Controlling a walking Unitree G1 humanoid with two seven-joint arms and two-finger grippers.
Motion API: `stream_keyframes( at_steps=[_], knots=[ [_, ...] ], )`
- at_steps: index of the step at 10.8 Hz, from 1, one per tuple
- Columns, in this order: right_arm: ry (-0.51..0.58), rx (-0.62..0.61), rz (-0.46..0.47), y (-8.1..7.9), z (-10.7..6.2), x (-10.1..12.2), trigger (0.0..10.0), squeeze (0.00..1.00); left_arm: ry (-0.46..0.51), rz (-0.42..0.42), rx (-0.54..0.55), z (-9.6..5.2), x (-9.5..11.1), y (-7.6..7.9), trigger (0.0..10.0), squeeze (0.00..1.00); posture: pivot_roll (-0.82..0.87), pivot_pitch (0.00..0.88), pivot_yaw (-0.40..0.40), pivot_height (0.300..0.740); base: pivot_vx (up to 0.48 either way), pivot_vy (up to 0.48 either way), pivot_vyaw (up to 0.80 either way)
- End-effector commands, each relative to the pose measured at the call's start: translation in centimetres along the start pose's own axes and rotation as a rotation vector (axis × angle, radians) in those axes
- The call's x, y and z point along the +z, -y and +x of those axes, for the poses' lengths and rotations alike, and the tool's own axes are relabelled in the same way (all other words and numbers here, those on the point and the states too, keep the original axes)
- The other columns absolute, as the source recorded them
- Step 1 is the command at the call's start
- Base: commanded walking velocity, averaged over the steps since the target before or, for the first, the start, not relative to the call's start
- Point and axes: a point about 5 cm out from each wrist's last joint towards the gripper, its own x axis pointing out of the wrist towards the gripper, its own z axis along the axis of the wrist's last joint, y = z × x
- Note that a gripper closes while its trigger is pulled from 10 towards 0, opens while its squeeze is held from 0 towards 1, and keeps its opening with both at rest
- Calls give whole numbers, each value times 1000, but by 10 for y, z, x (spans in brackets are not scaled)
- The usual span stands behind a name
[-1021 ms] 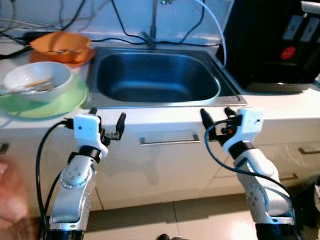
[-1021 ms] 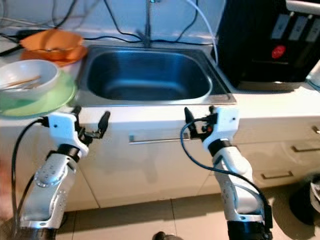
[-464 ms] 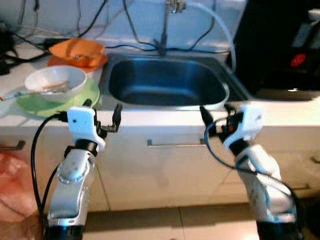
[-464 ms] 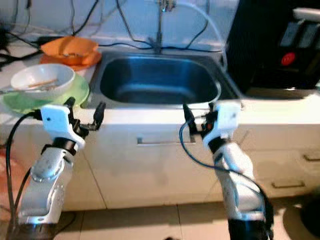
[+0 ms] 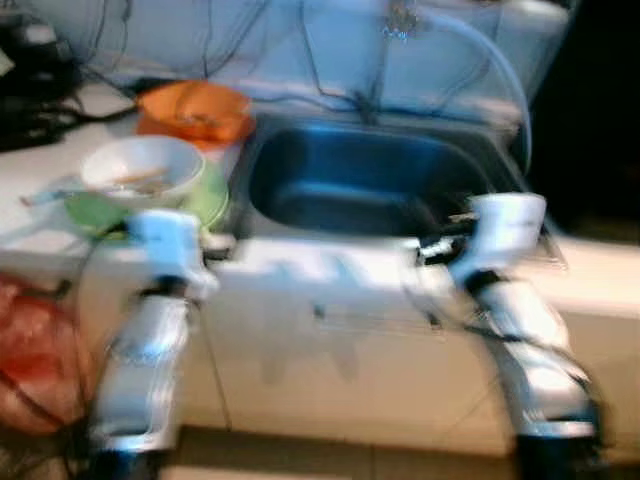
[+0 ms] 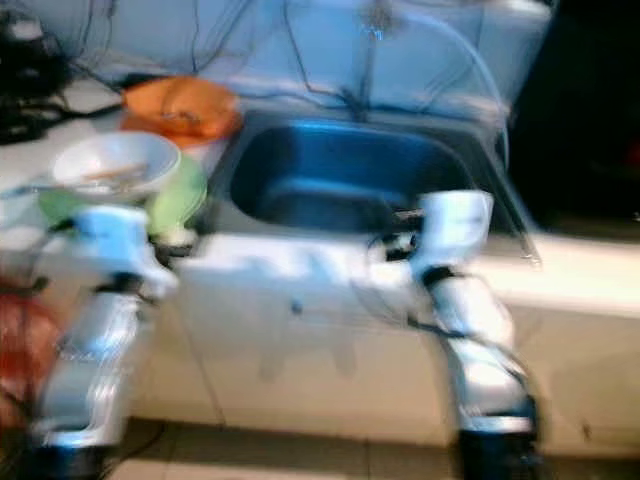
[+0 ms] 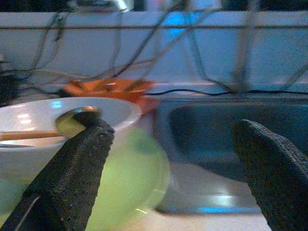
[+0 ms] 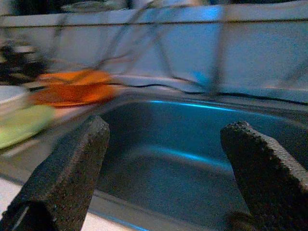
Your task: Kitchen organization
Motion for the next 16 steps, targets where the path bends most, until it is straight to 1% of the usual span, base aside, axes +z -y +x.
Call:
stream_keyframes(
  at_steps=[1,3,5,7,8,9,10,11,12,14,16],
  knots=[
    [8,-48,-31,14,-5,4,10000,0,17,-16,-44,3,4,13,10000,0,76,0,-65,740,458,0,0],
    [5,-42,-34,13,-5,3,10000,0,30,1,-14,4,6,12,10000,0,76,0,-65,740,0,0,0],
    [6,-41,-31,12,-5,3,10000,0,40,7,-31,4,8,13,10000,0,80,0,-66,740,0,0,0],
    [3,-42,-27,12,-5,2,10000,0,80,48,-27,5,16,15,10000,0,80,0,-66,740,0,0,0],
    [-1,-41,-26,12,-6,1,10000,0,90,77,-8,5,19,12,10000,0,83,0,-65,740,0,0,0],
    [-1,-32,-24,11,-5,1,10000,0,80,91,26,1,17,5,10000,0,83,0,-65,740,0,0,0],
    [0,-29,-26,12,-5,1,10000,0,65,97,32,-1,14,2,10000,0,88,0,-69,740,0,0,587],
    [-1,-27,-25,11,-4,1,10000,0,53,97,32,-4,11,1,10000,0,91,0,-70,740,0,0,756],
    [0,-23,-25,11,-3,1,10000,0,76,115,26,-3,15,2,10000,0,93,0,-71,740,0,0,681],
    [-2,-22,-22,11,-4,1,10000,0,102,127,43,-2,22,1,10000,0,95,0,-70,740,0,0,0],
    [-7,-21,-22,11,-4,0,10000,0,80,139,84,-4,19,-5,10000,0,98,0,-70,740,0,0,0]
  ],
)
